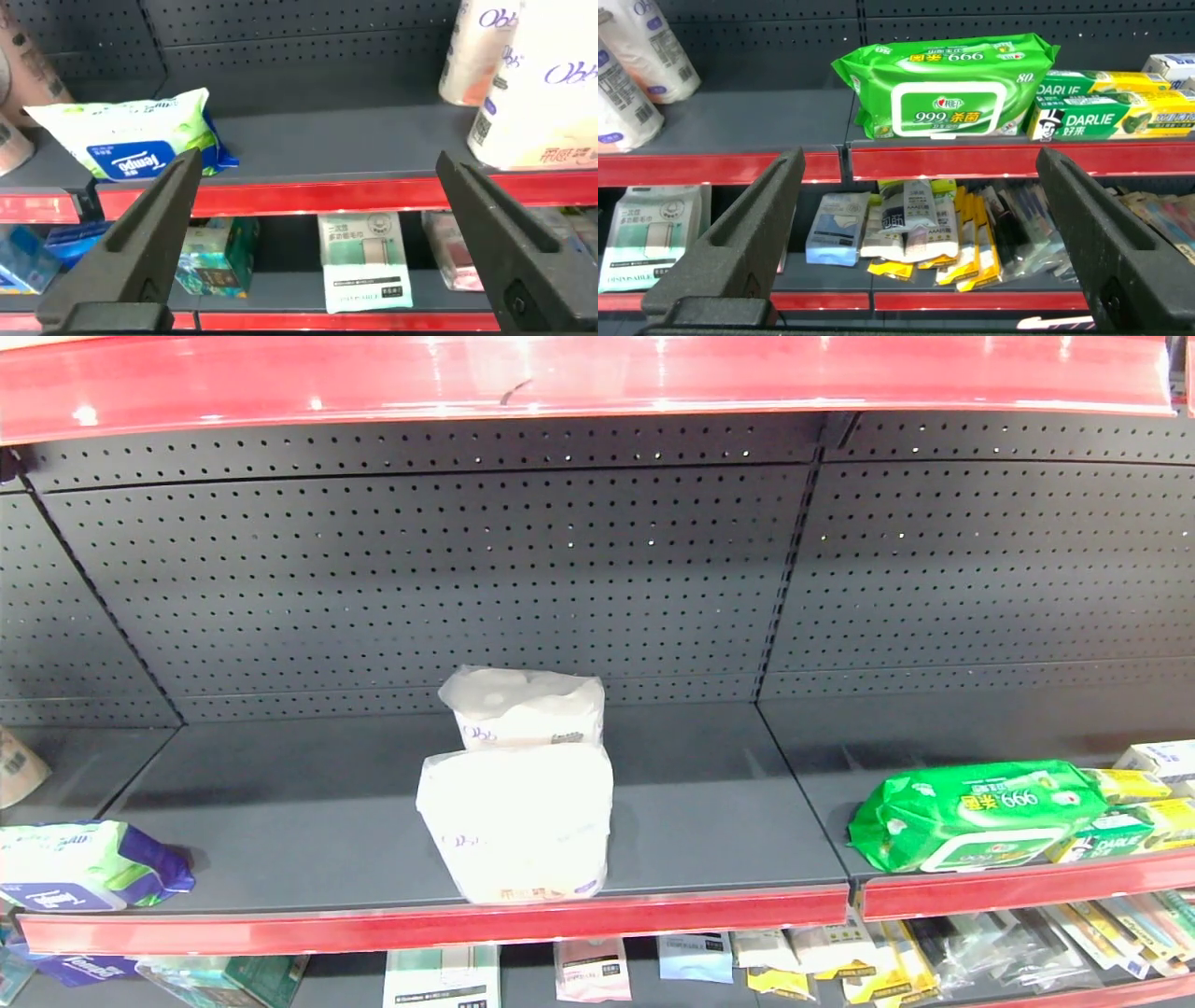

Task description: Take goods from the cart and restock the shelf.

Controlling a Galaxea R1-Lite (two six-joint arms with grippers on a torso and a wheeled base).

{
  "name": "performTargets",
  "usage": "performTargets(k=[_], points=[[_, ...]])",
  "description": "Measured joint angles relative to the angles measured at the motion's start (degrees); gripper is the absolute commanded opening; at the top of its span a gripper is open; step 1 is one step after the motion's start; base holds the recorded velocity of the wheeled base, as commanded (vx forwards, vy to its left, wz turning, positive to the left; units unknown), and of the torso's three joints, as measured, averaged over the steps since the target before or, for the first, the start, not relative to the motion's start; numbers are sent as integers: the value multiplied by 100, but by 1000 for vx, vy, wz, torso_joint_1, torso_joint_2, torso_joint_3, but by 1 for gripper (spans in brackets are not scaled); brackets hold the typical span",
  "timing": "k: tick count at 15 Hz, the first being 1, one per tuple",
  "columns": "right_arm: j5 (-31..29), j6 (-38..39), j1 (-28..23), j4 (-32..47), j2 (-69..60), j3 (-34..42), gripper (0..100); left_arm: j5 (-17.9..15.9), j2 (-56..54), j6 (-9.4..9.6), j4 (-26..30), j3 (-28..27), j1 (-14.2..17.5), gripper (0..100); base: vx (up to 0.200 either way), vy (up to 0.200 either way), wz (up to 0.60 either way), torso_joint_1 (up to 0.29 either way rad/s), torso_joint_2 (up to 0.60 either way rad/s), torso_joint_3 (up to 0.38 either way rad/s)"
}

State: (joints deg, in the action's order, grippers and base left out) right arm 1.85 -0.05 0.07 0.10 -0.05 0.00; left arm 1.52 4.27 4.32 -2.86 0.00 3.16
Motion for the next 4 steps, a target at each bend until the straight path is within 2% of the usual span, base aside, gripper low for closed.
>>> performTargets(k=[4], points=[[0,0,0,0,0,0,100,-2,5,-5,2,0,-2,100,0,0,0,0,0,0]])
